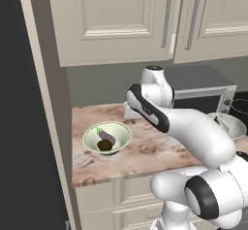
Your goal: Place the bowl with the eggplant and avocado on the second highest shelf of the fridge. Place the bowl with the fishs on the top shelf of the fridge.
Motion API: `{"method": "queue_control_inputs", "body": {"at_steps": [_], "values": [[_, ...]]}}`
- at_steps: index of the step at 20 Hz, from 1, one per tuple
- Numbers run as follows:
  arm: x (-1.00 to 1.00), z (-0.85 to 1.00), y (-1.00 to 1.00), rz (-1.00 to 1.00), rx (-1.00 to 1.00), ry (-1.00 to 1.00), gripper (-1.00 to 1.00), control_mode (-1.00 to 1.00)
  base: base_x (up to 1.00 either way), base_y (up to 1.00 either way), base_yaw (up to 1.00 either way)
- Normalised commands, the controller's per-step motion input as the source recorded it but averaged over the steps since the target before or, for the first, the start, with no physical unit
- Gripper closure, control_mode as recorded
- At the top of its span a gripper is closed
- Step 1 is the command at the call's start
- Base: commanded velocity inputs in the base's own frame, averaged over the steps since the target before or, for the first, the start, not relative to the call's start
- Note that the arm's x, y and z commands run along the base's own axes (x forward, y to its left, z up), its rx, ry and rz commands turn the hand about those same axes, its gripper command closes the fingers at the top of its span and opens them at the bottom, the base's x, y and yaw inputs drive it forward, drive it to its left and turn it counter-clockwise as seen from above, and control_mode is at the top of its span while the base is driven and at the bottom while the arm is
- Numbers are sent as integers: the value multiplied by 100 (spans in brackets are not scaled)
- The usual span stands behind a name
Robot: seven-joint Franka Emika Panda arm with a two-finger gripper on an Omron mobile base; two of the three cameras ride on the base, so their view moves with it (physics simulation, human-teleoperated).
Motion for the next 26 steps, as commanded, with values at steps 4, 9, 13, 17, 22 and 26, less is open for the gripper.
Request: {"method": "queue_control_inputs", "body": {"at_steps": [4, 9, 13, 17, 22, 26], "values": [[31, -33, 40, -8, 0, 11, -100, -100, 0, 0, 0], [18, -38, 23, -3, 2, 9, -100, -100, 0, 0, 0], [2, -57, 19, -1, 0, 4, -100, -100, 0, 0, 0], [0, -52, 7, 0, 1, 0, -100, -100, 0, 0, 0], [0, -43, 3, 0, 0, 0, -100, -100, 0, 0, 0], [0, -26, 9, 0, 0, -1, -100, -100, 0, 0, 0]]}}
